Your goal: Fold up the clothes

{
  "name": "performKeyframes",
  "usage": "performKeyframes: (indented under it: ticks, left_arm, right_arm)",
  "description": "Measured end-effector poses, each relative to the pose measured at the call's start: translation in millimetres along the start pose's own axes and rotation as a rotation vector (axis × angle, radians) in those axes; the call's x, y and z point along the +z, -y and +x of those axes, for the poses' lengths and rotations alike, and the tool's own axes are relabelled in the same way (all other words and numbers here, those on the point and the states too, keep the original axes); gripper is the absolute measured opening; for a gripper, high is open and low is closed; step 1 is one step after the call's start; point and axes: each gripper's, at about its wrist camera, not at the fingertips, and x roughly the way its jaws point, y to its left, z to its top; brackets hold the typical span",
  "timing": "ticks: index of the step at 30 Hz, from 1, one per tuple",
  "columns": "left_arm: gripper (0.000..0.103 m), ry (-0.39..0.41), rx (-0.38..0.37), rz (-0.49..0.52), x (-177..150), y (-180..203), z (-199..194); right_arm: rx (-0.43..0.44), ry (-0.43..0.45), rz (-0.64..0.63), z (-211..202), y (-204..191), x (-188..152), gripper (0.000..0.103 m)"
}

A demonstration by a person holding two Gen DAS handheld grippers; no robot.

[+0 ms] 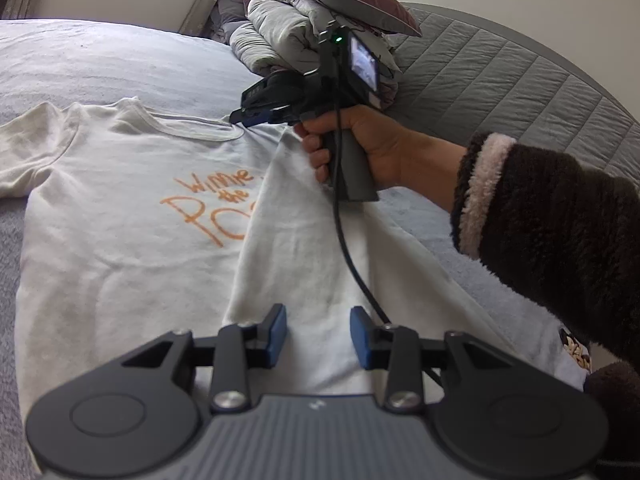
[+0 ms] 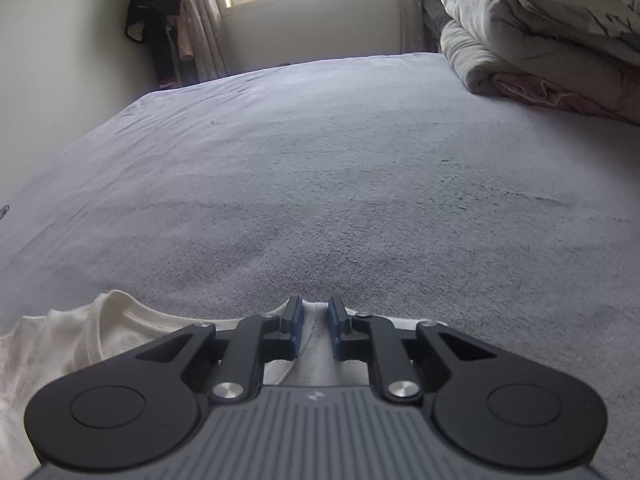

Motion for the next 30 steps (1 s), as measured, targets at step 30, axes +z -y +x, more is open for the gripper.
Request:
performKeyframes:
  ticks: [30]
  left_arm:
    - [0.047, 0.02, 0.011, 0.11, -25.5, 13.1, -20.7]
  right_arm:
    - [-0.088, -0.043, -0.038, -129.6, 40.4, -97.0, 0.014]
